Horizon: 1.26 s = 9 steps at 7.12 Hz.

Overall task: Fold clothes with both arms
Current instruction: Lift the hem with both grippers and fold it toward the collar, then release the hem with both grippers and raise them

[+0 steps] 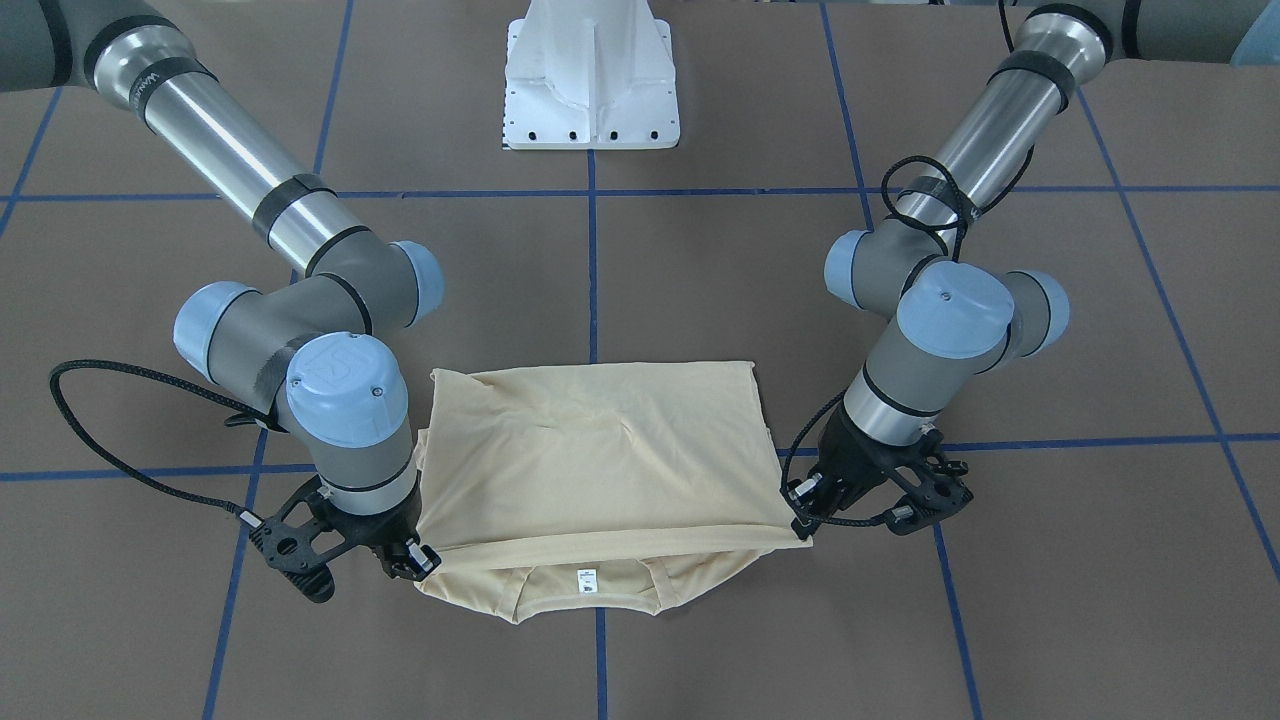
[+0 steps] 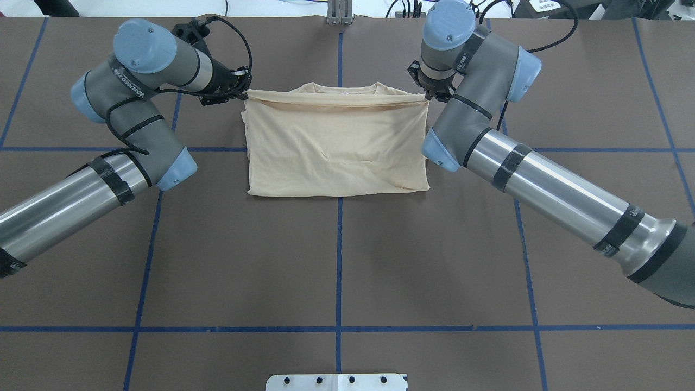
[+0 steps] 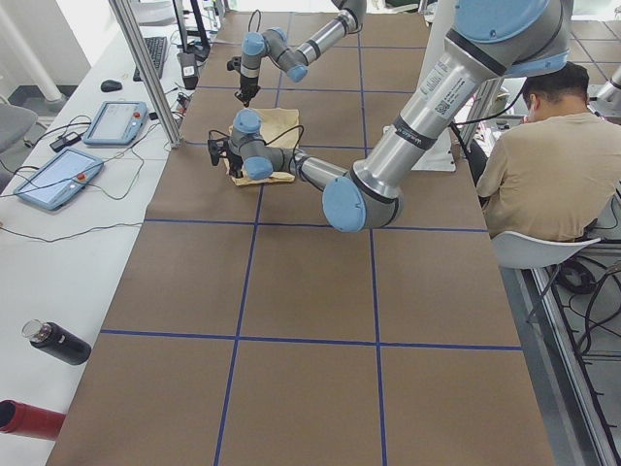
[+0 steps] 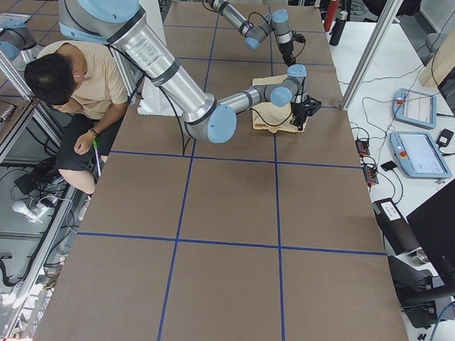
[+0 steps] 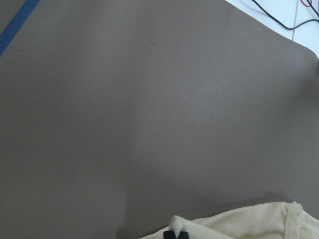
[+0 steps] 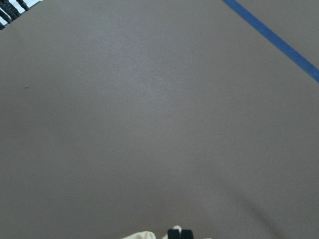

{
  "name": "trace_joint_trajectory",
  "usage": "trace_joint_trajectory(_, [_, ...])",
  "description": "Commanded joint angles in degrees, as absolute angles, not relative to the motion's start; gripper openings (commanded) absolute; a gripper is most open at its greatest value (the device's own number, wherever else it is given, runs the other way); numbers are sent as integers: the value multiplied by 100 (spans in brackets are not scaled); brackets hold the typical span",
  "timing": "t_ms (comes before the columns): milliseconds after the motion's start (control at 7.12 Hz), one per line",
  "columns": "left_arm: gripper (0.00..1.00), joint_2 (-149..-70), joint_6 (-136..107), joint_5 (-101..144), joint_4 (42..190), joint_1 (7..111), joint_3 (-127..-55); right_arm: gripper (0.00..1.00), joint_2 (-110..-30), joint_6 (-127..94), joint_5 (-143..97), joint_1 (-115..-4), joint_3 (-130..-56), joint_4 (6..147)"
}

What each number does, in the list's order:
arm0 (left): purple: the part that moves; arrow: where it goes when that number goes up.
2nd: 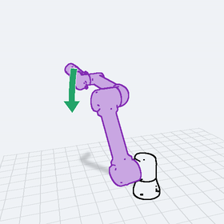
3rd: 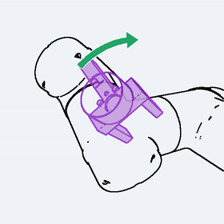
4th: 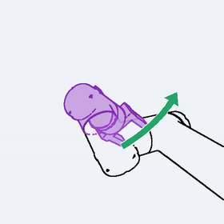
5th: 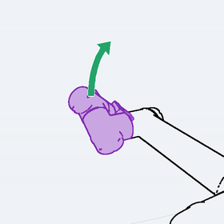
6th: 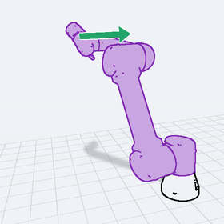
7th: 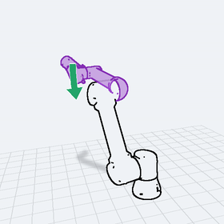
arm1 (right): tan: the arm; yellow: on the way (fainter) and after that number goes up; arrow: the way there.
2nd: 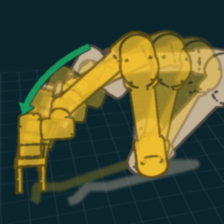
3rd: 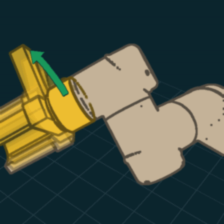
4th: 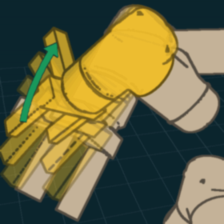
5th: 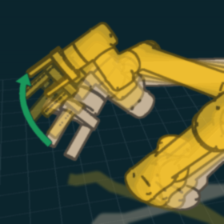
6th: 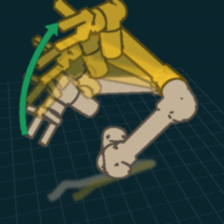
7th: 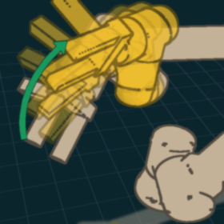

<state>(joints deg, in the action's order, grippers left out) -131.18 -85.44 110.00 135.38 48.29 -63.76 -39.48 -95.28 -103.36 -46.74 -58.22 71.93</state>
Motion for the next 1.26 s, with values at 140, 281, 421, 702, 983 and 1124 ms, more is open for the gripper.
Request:
trace_joint_trajectory(140, [48, -13122, -8543, 10995, 13597, 4825, -6293, 30, -3823, -9483, -10231, -4658, -5687, 7172])
trace_joint_trajectory(281, [62, -13113, -8543, 10995, 13718, 4834, -6293, 99, -3806, -9449, -10100, -4650, -5687, 7163])
trace_joint_trajectory(421, [62, -13096, -8534, 11004, 13807, 4843, -6302, 99, -3684, -9518, -10081, -4667, -5782, 7172])
trace_joint_trajectory(702, [62, -13052, -8151, 11047, 13808, 5140, -6398, 99, -4336, -9632, -10134, -4659, -7223, 7503])
trace_joint_trajectory(983, [62, -12982, -8033, 11057, 13808, 5194, -6425, 99, -6222, -10445, -10012, -4064, -10051, 7725])
trace_joint_trajectory(1124, [62, -12973, -8033, 11057, 13808, 5194, -6425, 99, -6579, -10746, -9349, -3591, -10472, 7734])
